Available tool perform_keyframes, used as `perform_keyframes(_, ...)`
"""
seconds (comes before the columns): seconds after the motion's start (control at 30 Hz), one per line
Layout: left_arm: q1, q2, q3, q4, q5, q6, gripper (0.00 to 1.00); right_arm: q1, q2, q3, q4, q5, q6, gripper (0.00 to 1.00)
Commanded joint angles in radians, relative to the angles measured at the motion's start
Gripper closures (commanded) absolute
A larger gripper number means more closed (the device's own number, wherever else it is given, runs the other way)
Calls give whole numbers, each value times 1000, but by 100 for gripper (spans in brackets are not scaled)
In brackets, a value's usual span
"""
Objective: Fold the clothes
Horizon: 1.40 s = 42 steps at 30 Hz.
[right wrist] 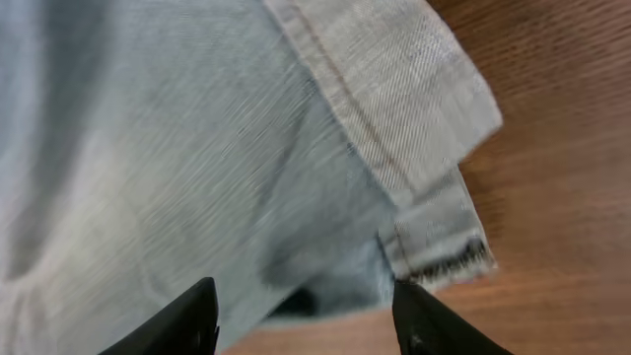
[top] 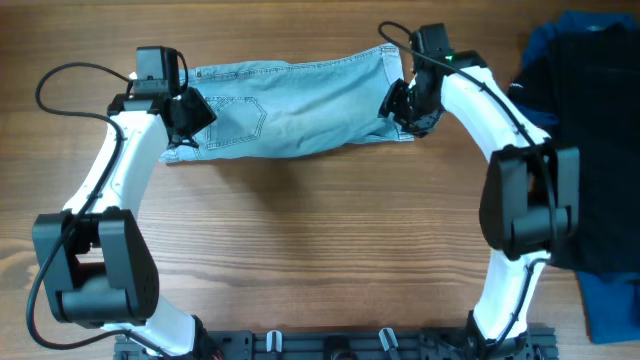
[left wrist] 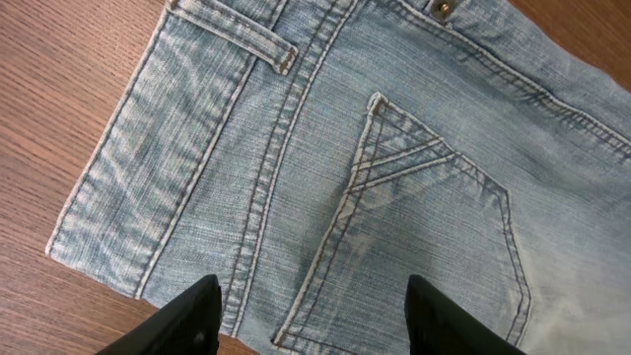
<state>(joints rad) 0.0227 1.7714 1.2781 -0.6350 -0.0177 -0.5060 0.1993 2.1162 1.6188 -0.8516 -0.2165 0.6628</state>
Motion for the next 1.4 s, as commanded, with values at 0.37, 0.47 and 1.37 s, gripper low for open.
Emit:
perform_keyframes(0.37, 8, 9, -5, -30, -14, 5, 40, 0, 55, -11, -73, 18, 74, 96)
perform_keyframes(0.47, 8, 9, -5, -32, -14, 5, 40, 0, 55, -11, -53, 18, 129, 82)
perform_keyframes(1.37, 8, 9, -5, -36, -14, 5, 40, 12, -29, -11, -2, -6, 334, 35)
